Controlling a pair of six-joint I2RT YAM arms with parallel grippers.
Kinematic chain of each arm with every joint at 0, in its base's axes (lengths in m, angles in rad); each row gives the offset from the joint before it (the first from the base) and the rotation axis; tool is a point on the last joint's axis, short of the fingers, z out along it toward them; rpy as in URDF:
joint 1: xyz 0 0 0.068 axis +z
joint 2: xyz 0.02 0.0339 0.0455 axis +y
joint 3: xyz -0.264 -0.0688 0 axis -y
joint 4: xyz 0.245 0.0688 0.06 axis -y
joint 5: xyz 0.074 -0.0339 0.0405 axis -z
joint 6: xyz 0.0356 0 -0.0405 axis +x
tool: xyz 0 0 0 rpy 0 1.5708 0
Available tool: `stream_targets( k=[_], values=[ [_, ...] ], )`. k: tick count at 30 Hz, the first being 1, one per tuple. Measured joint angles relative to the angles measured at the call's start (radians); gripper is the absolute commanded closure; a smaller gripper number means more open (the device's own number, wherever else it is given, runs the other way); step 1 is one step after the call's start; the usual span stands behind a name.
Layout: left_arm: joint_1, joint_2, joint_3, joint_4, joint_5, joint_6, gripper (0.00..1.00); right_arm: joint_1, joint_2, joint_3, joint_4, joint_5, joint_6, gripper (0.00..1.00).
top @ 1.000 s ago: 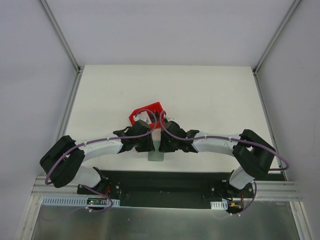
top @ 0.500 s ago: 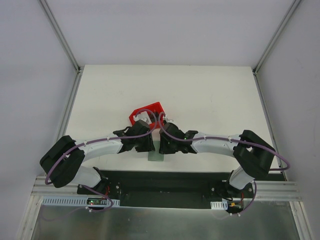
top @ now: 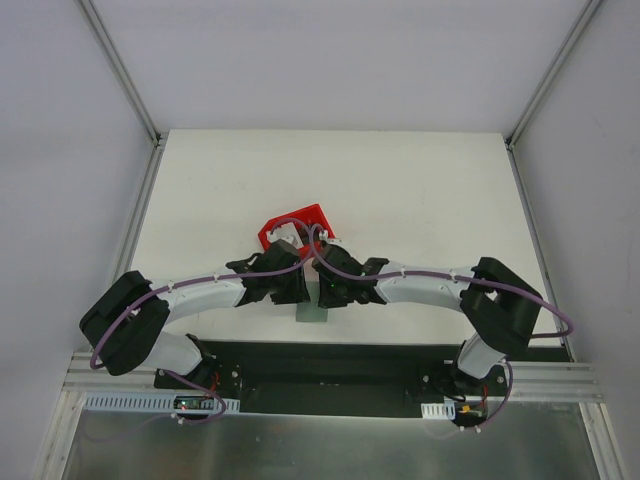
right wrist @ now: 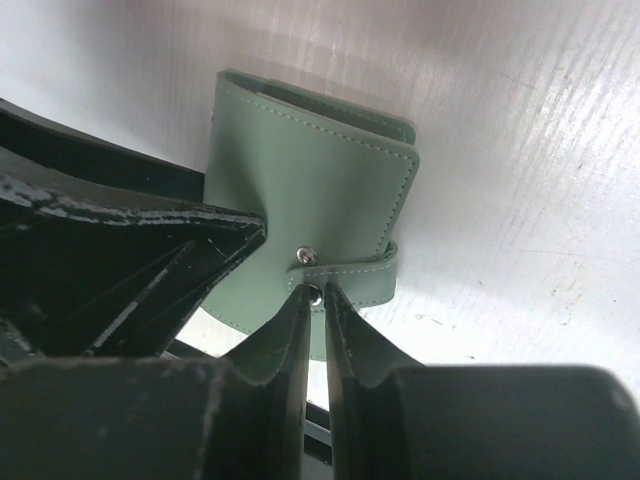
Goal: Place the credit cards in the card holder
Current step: Close the card holder at the center of the board.
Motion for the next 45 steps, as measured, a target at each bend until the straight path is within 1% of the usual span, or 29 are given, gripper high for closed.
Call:
stream_targets(
  k=[7, 20, 28, 35, 45],
  values=[
    [0.000, 0.000, 0.000, 0.000, 0.000, 0.000, 0.64, -0.005, 0.005, 0.010, -0.001, 0.002, -0.005, 0.93],
    [0.000, 0.000, 0.000, 0.000, 0.000, 0.000, 0.64, -0.031, 0.011, 0.010, 0.032, -0.003, -0.019, 0.92],
    [0.000, 0.000, 0.000, 0.000, 0.000, 0.000, 0.64, -0.033, -0.006, -0.008, 0.052, 0.000, -0.027, 0.82],
    [0.000, 0.000, 0.000, 0.001, 0.000, 0.002, 0.63, -0.032, -0.114, -0.082, 0.046, 0.006, -0.025, 0.80],
    [0.000, 0.004, 0.001, 0.004, 0.003, 0.006, 0.62, -0.032, -0.138, -0.101, 0.038, 0.010, -0.018, 0.78]
  ],
)
